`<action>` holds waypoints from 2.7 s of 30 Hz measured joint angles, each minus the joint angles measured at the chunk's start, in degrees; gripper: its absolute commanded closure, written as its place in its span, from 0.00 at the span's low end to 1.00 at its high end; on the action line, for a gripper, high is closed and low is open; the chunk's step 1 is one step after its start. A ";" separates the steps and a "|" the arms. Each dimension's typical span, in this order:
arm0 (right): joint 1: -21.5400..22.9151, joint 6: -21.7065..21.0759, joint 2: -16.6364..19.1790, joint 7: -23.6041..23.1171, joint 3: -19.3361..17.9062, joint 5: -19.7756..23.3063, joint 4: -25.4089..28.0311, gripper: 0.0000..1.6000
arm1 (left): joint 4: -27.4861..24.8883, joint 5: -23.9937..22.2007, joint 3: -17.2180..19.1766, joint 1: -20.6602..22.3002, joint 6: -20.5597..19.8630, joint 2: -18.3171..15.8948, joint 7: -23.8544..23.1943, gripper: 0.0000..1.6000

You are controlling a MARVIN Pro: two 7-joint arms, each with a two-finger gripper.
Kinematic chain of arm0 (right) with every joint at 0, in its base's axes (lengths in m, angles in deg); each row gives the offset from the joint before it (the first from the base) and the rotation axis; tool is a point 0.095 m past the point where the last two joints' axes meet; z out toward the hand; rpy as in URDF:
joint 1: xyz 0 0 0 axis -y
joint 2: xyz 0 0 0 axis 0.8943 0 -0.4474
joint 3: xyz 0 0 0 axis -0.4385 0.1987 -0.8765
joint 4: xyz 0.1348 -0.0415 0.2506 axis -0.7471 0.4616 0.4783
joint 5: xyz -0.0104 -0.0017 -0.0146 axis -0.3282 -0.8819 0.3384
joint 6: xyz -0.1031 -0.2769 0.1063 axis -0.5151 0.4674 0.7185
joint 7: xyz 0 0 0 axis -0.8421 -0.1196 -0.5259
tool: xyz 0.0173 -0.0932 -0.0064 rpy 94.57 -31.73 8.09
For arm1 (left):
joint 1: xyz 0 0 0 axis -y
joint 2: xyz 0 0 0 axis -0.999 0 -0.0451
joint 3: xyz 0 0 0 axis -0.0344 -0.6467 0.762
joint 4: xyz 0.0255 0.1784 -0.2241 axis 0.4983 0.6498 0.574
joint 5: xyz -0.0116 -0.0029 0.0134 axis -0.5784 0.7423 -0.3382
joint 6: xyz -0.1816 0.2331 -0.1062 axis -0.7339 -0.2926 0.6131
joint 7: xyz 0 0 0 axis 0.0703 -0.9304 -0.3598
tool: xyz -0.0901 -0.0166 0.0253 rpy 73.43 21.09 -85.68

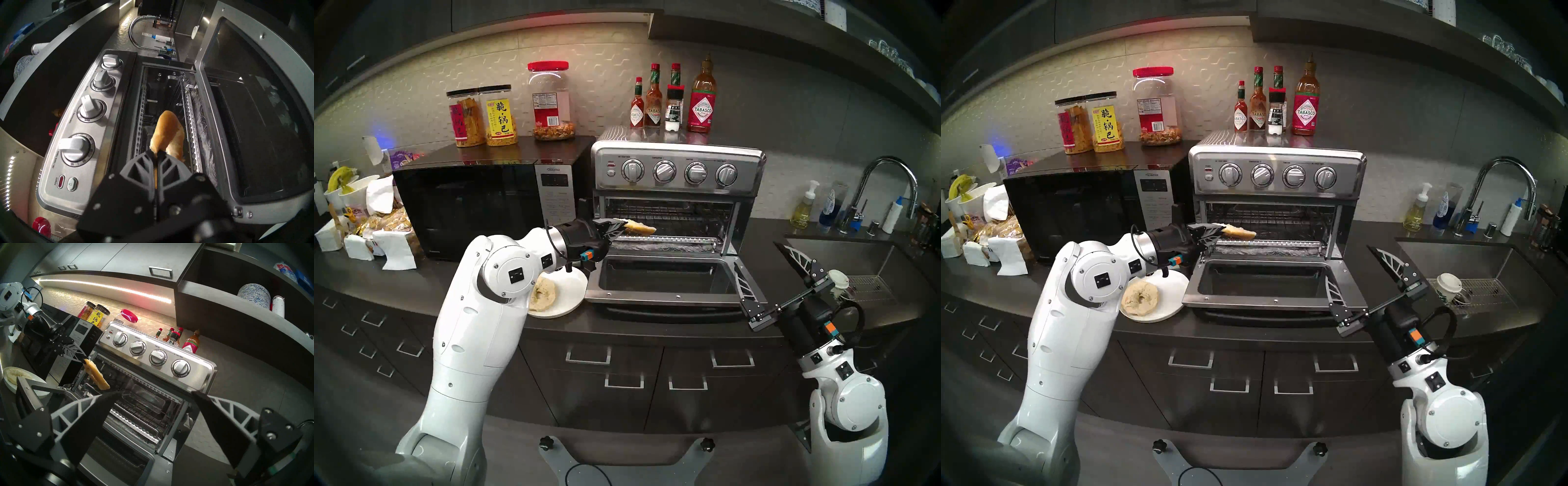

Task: Open the oven and place the bagel inside on the rack

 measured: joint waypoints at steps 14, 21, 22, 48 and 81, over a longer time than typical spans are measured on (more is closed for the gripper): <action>-0.01 0.00 0.00 0.00 0.00 0.00 0.01 0.00 | 5.91 2.24 -2.84 1.84 0.96 1.07 1.49 1.00; 0.00 0.00 0.00 0.00 0.00 0.00 0.01 0.00 | 8.72 3.45 -4.03 3.07 1.49 1.89 2.35 1.00; 0.00 0.00 0.00 0.00 0.00 0.00 0.01 0.00 | 8.87 3.52 -4.08 3.17 1.53 1.94 2.40 1.00; 0.00 0.00 0.00 0.00 0.00 0.00 0.01 0.00 | 16.68 5.33 -4.07 7.30 1.99 3.00 2.72 1.00; 0.00 0.00 0.00 0.00 0.01 0.00 0.01 0.00 | 25.08 8.14 -4.37 13.39 1.56 5.05 4.44 1.00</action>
